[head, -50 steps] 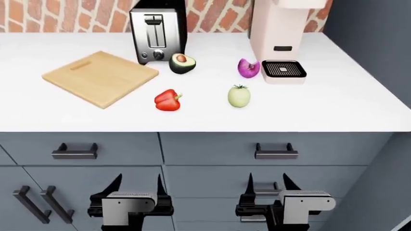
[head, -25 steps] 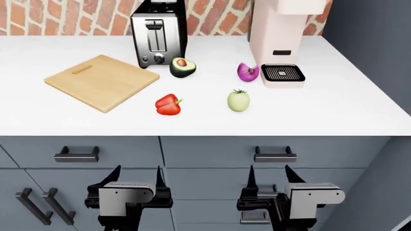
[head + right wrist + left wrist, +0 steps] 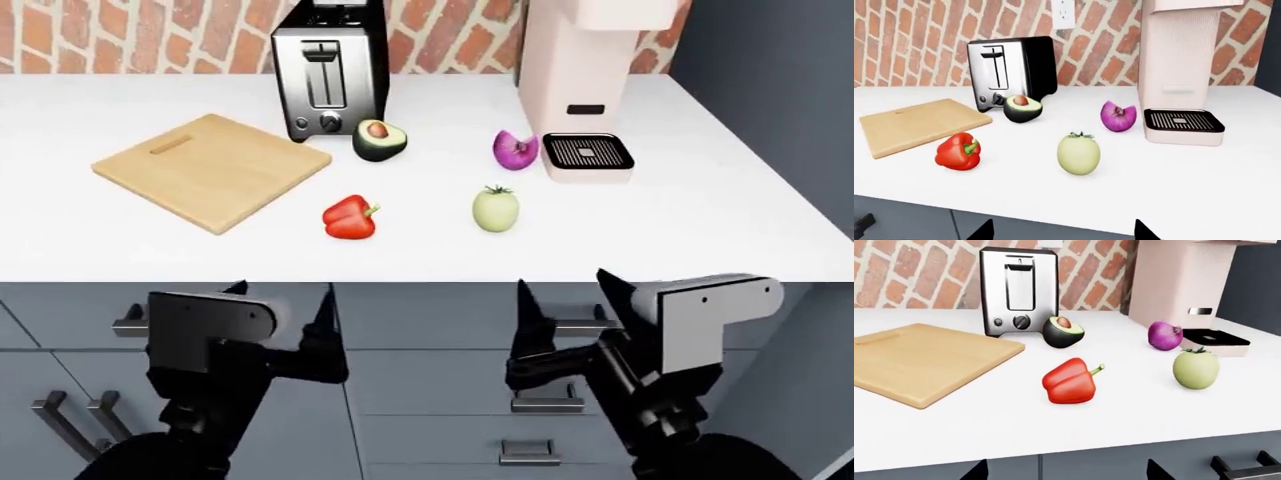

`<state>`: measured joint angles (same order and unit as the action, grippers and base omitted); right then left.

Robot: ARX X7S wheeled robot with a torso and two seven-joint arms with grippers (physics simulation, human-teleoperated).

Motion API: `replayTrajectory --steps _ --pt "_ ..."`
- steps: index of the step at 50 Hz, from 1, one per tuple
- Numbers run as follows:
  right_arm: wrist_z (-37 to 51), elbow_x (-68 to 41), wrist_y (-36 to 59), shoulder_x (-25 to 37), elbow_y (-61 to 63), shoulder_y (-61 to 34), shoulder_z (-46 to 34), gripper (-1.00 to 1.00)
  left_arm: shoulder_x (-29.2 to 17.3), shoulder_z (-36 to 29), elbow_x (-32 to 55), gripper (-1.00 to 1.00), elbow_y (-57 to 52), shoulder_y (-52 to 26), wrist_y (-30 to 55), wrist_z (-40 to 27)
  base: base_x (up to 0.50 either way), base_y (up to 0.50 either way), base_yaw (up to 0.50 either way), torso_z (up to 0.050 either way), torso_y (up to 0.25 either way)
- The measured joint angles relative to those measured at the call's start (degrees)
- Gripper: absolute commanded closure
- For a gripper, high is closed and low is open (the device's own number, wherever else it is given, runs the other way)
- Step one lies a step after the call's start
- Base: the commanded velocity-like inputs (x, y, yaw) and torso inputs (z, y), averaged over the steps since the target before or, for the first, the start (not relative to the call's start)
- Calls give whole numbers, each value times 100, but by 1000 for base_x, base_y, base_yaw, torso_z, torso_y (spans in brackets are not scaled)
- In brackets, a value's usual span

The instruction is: Place the avocado, onion, tomato and bell pepper on the cutting board.

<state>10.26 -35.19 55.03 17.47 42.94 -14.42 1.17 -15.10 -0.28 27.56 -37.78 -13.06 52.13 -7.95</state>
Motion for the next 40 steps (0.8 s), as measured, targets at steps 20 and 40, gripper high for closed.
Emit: replayTrajectory --steps 20,40 --pt "1355 -2924 2827 -74 546 -1553 1473 -100 180 1702 2549 -100 -618 -1658 2926 -621 0 0 0 0 0" --pt "2460 -4489 3036 193 369 -1976 1551 -100 84 2190 3808 -100 -561 -1923 3394 -1364 471 0 0 0 0"
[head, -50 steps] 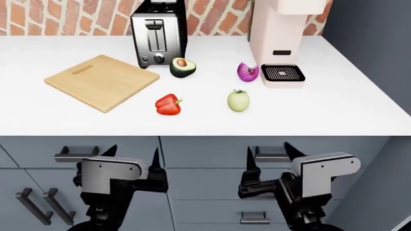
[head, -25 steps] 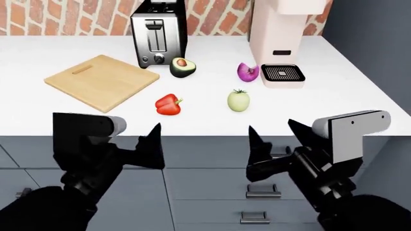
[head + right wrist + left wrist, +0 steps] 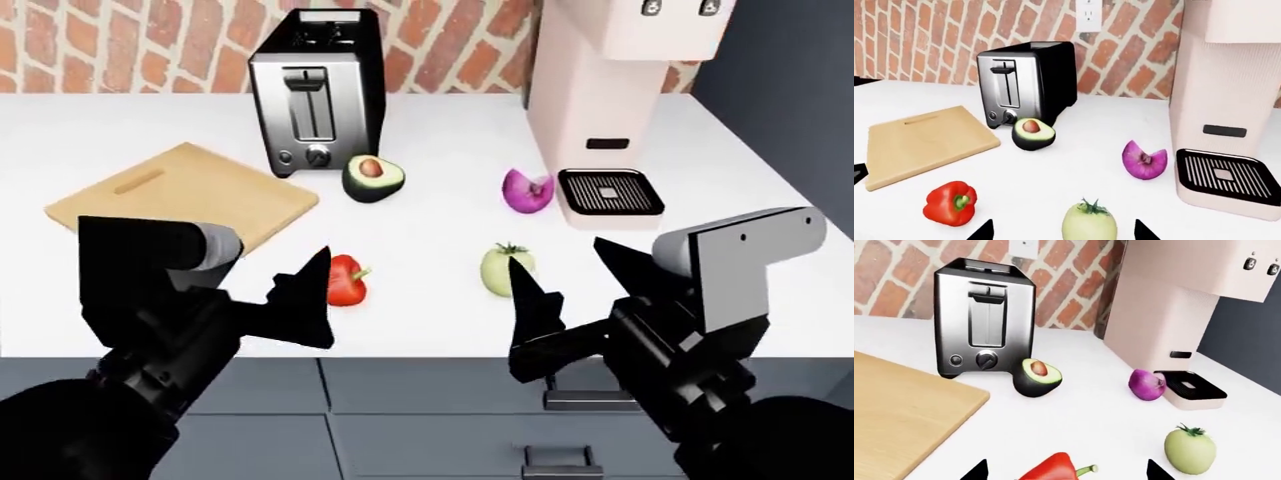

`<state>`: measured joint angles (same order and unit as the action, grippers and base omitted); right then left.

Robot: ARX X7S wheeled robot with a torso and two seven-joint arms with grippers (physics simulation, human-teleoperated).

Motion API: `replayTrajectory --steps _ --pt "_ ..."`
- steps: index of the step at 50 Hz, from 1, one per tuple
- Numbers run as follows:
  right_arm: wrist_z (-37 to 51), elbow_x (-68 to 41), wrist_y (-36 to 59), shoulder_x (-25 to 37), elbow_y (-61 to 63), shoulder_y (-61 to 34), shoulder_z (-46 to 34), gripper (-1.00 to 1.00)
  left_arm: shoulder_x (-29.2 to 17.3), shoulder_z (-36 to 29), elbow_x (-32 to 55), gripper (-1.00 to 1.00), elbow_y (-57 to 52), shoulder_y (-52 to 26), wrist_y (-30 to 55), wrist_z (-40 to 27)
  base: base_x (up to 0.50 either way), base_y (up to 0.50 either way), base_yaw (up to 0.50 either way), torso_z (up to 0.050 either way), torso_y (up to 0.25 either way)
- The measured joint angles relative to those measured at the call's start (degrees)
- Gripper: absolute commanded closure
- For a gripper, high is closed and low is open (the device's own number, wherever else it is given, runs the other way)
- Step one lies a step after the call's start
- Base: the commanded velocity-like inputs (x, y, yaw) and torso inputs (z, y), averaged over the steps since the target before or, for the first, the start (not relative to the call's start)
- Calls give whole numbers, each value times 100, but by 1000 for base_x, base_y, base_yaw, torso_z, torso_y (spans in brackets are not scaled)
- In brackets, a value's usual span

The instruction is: Place the avocado, onion, tomato and bell pepper on the cutting board.

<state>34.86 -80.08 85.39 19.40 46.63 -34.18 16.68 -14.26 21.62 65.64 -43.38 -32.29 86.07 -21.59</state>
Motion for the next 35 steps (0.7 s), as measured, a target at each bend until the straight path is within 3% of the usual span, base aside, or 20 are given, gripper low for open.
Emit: replayTrajectory --steps 14,35 --pt "249 -254 -133 160 -61 -57 -116 -100 -106 -50 215 -100 66 -24 -115 -198 496 0 0 0 0" --pt "1391 -1576 -323 586 -427 -381 -564 -100 -233 -236 472 -100 382 125 -202 -362 0 0 0 0 1"
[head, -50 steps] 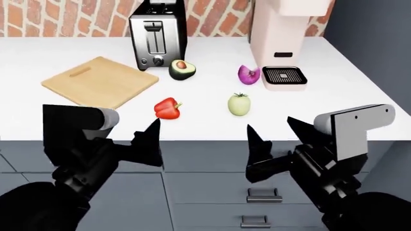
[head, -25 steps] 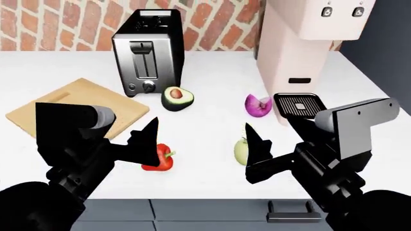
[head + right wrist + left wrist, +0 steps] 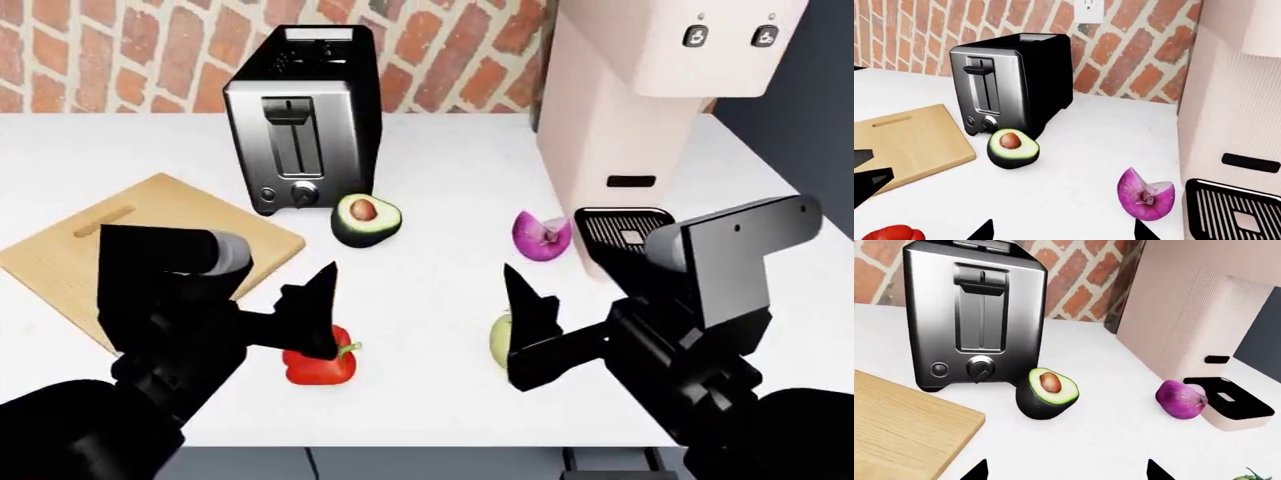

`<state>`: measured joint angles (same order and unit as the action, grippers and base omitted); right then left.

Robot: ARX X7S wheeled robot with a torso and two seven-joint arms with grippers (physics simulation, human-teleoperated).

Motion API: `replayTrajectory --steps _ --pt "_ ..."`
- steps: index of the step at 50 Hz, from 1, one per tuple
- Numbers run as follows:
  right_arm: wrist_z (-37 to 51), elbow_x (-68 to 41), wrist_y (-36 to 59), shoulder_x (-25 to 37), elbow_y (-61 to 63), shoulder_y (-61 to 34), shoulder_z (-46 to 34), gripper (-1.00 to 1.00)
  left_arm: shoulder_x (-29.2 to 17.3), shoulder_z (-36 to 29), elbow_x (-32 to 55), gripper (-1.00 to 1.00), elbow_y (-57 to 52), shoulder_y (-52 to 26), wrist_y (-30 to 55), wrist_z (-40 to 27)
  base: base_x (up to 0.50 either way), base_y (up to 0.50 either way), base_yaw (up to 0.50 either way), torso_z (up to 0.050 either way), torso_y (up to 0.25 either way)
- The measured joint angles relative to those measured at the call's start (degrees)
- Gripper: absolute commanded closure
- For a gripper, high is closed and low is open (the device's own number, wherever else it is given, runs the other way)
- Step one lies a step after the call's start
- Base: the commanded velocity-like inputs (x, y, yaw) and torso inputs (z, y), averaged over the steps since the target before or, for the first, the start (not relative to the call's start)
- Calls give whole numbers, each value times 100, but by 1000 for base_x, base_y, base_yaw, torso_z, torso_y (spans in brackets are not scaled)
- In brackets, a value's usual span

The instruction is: Place the avocado, onion, tomato and bell pepper on the cutting board.

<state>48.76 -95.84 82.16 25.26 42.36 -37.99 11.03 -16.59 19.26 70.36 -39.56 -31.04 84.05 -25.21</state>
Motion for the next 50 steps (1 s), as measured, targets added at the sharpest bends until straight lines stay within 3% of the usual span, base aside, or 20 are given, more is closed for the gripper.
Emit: replayTrajectory --steps 18,50 --pt "577 -839 -218 370 -182 -67 -431 -100 -77 9 901 -100 351 212 187 -779 0 0 0 0 0" --pt "222 -333 -243 433 -427 386 -616 -100 -318 -170 1231 -100 526 702 -185 -1045 0 0 0 0 0"
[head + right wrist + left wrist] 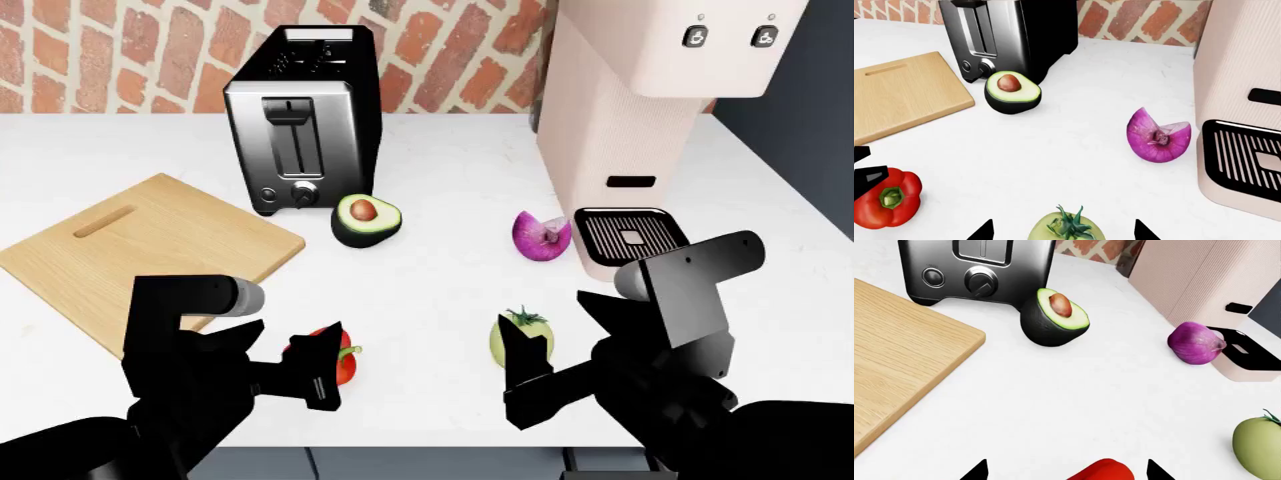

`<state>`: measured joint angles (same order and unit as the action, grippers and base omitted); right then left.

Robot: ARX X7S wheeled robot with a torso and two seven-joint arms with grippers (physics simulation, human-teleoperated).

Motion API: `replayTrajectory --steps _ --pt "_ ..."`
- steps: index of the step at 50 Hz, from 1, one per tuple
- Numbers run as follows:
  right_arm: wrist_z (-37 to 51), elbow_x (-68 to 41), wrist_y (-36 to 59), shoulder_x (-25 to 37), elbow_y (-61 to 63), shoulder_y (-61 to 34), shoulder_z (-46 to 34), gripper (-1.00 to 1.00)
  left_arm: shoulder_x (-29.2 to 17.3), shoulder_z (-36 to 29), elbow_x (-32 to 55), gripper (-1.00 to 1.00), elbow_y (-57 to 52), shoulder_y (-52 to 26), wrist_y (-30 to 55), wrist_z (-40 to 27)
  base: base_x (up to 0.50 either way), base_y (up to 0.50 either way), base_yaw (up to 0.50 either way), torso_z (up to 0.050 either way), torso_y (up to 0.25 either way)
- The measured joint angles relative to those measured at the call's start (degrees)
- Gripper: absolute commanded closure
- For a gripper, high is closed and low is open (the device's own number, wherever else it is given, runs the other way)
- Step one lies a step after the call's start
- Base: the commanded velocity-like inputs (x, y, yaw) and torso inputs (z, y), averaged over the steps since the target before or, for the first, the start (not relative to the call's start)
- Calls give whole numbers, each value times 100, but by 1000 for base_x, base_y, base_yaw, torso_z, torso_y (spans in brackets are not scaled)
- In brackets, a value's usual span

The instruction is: Place the avocado, onion, tomato and bell pepper on the cutting board.

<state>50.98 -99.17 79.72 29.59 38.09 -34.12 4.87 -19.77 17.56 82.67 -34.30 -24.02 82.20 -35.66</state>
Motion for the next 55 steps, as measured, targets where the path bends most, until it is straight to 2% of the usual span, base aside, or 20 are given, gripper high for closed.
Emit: replayTrajectory --steps 55 --pt "-284 584 -41 157 -548 128 -793 -100 -352 -384 162 -100 24 77 -478 -94 0 0 0 0 0"
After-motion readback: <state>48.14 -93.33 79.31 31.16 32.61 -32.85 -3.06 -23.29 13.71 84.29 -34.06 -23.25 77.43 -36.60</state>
